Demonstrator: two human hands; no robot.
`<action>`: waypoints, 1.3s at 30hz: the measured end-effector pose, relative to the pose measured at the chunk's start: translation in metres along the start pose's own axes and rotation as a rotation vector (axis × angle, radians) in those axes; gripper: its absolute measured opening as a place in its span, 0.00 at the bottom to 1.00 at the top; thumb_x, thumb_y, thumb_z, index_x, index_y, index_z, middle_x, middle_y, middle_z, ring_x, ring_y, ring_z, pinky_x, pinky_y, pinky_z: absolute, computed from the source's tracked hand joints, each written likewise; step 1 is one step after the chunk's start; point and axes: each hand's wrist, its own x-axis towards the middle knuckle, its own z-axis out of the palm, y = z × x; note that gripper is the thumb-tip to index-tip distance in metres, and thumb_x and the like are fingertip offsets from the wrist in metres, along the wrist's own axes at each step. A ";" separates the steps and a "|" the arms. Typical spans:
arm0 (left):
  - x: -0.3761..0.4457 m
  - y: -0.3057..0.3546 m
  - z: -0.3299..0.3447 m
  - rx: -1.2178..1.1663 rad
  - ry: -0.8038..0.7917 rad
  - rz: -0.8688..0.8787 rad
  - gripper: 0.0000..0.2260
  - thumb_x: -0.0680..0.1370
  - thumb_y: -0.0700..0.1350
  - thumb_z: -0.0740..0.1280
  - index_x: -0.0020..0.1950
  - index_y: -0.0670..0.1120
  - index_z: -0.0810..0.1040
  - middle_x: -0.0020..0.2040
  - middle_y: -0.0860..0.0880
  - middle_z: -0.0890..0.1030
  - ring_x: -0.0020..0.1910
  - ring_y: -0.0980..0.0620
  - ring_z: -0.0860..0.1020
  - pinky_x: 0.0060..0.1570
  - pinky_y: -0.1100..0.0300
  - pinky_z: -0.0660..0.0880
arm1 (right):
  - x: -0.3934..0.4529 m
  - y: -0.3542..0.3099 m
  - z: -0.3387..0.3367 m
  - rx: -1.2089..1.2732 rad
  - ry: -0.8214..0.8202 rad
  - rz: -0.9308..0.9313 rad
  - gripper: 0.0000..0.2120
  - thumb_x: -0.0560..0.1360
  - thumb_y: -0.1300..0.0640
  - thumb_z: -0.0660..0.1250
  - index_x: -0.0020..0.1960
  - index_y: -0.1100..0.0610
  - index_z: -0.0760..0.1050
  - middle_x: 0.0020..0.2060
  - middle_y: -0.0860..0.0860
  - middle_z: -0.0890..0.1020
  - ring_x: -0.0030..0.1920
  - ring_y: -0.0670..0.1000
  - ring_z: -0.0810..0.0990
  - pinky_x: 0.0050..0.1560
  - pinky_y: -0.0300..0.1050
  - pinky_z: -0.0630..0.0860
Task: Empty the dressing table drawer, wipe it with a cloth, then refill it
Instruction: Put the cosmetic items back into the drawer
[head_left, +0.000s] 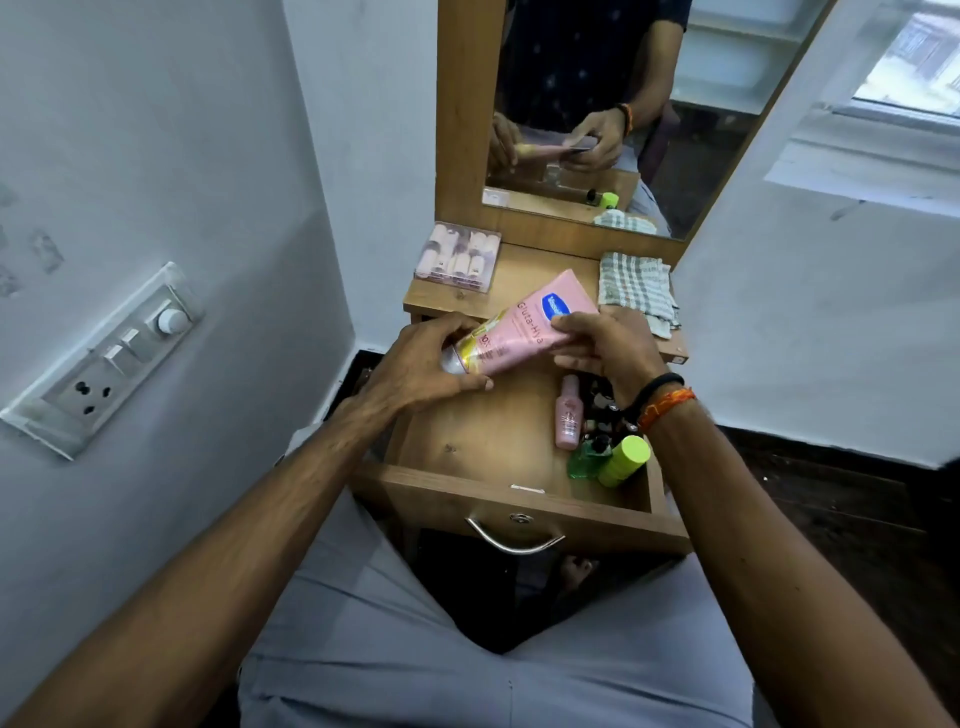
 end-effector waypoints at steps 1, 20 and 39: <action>-0.001 -0.001 0.001 0.012 -0.032 -0.003 0.30 0.68 0.51 0.81 0.66 0.45 0.77 0.61 0.48 0.82 0.55 0.52 0.80 0.53 0.57 0.79 | 0.001 0.004 -0.006 -0.072 0.026 -0.007 0.10 0.73 0.61 0.74 0.51 0.64 0.77 0.46 0.59 0.87 0.41 0.53 0.86 0.43 0.46 0.84; -0.017 -0.011 0.017 0.464 -0.408 0.113 0.25 0.71 0.53 0.77 0.65 0.47 0.77 0.61 0.49 0.80 0.61 0.50 0.76 0.57 0.61 0.72 | 0.021 0.019 -0.009 -1.280 -0.532 -0.049 0.08 0.77 0.54 0.71 0.54 0.56 0.82 0.48 0.47 0.84 0.50 0.46 0.79 0.44 0.35 0.74; -0.014 -0.014 0.047 0.749 -0.609 0.111 0.26 0.71 0.67 0.71 0.57 0.47 0.78 0.54 0.48 0.80 0.53 0.48 0.78 0.51 0.52 0.77 | 0.023 0.070 0.032 -1.655 -0.706 -0.176 0.12 0.73 0.58 0.74 0.56 0.55 0.80 0.55 0.52 0.81 0.58 0.53 0.76 0.52 0.45 0.74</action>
